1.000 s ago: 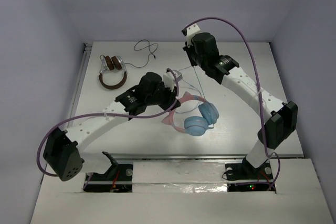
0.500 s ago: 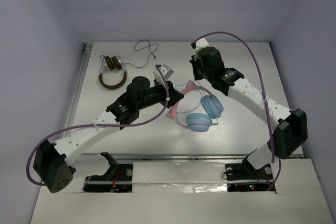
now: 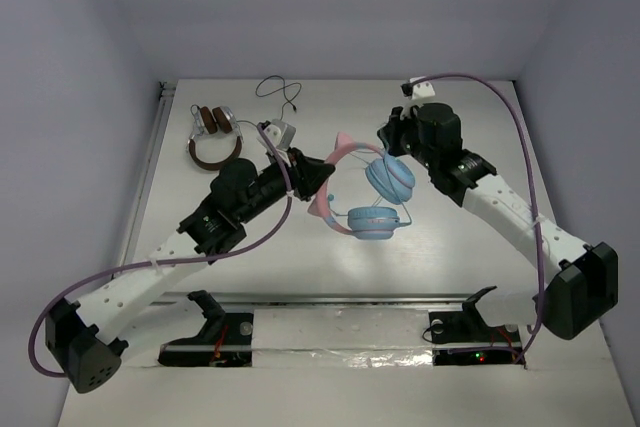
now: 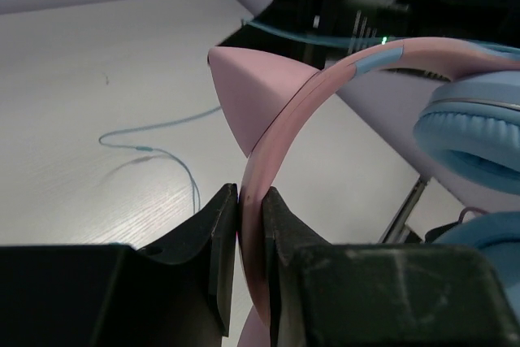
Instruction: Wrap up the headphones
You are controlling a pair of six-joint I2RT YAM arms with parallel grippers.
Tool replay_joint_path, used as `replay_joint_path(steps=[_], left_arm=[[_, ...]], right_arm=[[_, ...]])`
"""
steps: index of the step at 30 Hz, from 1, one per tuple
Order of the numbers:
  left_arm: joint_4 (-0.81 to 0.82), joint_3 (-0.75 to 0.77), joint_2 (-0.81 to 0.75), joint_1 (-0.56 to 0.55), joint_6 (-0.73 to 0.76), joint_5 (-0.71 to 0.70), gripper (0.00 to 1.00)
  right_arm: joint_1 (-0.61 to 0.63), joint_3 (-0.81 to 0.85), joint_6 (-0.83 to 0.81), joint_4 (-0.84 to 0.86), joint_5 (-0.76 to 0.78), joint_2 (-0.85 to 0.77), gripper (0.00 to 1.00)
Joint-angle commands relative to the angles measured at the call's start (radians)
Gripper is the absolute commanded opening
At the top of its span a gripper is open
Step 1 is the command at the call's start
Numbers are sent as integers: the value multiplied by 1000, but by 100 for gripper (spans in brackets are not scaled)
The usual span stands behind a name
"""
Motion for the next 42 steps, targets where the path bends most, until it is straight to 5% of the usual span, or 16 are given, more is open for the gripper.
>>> replay_joint_path(steps=[1, 6, 10, 15, 20, 31, 42], left_arm=[[211, 10, -54, -5, -102, -25, 0], [307, -14, -38, -5, -157, -47, 0], [347, 1, -35, -5, -177, -68, 0], [381, -20, -43, -5, -241, -93, 0], [471, -68, -34, -5, -311, -136, 0], [443, -1, -38, -5, -300, -214, 0], [360, 64, -51, -5, -292, -226, 0]], right_arm=[[-6, -55, 36, 137, -191, -35, 0], [-6, -127, 94, 268, -381, -51, 5], [-6, -192, 121, 359, -426, -78, 21], [-6, -219, 154, 433, -433, -103, 23], [-6, -242, 190, 518, -481, -108, 57], [-6, -300, 183, 608, -510, -71, 75], [-6, -437, 191, 660, -479, -100, 75]])
